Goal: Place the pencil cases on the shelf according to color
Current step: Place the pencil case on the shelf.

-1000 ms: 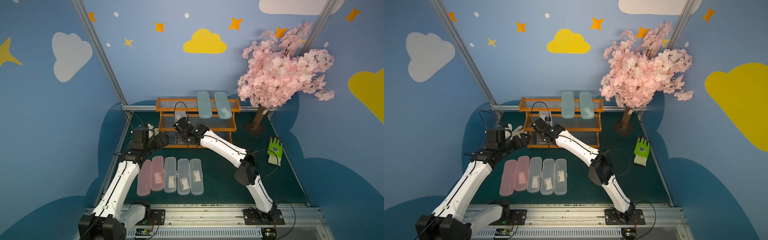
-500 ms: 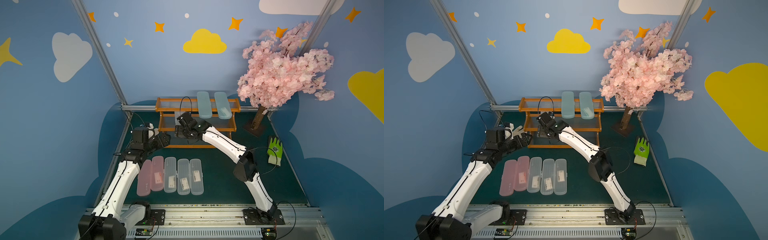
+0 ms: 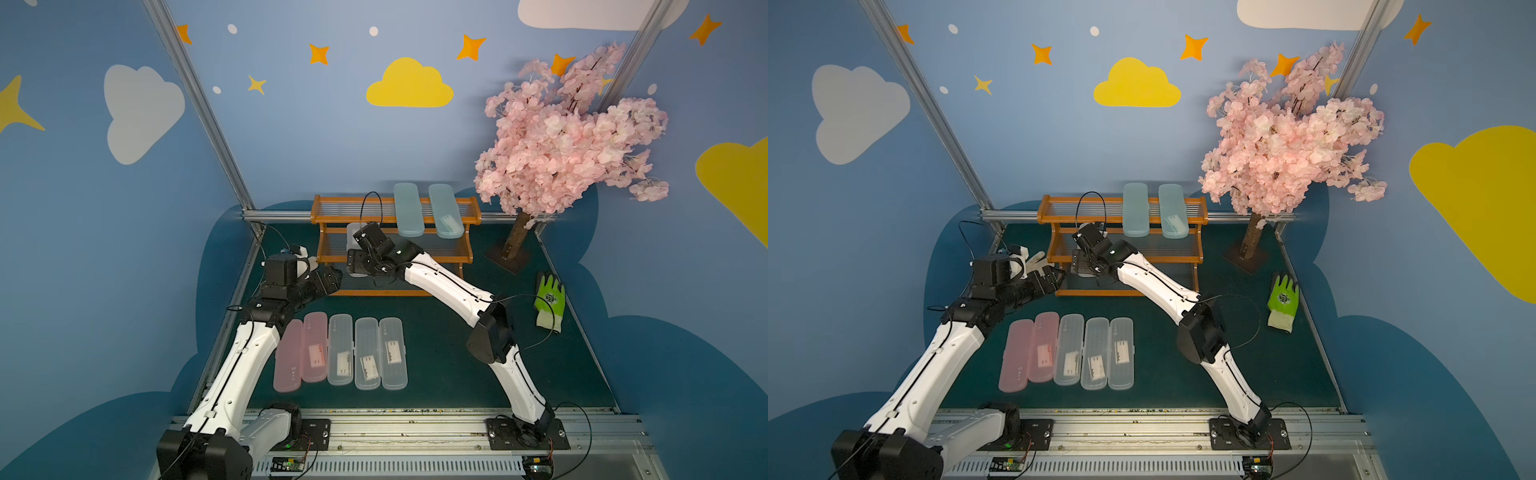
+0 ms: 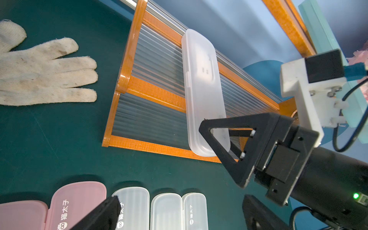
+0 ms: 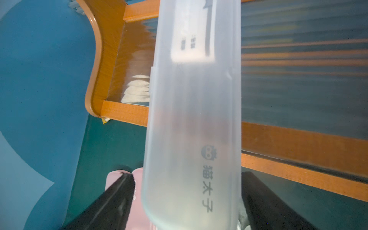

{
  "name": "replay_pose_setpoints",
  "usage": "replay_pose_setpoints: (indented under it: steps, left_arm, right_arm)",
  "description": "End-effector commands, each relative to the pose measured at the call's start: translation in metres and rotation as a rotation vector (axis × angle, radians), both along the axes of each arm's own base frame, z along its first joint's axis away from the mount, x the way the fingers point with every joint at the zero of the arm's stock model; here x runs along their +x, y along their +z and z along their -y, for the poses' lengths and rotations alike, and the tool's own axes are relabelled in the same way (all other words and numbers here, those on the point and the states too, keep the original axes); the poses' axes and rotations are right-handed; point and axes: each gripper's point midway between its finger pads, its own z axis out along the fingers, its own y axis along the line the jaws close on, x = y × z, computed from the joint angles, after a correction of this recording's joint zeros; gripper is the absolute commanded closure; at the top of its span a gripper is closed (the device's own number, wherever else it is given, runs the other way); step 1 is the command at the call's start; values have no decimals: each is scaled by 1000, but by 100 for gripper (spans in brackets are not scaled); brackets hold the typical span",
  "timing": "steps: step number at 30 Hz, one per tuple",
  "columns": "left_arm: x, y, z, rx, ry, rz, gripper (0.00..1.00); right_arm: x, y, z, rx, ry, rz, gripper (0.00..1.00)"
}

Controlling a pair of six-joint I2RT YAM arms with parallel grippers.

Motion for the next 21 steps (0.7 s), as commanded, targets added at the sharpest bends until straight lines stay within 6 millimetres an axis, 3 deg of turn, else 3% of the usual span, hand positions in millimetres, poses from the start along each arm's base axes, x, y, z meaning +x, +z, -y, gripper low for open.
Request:
replay_pose_setpoints:
  steps: [1,10,14,21]
  left_arm:
    - [1,-3,3,-13,-19,-4,0]
    - [1,-5,8,-19,-51,-18,0]
    - [1,-4,6,-6,-49,-16,0]
    - [-1,-6,3,13,-39,-22,0]
  right_arm:
    - [-9,36,22,-36,-2,54,12]
    - [-40,60,34,-67,83,95,17]
    - [-56,53,39,-88,108,84,22]
    - [-71,11,26,-95,174,35,56]
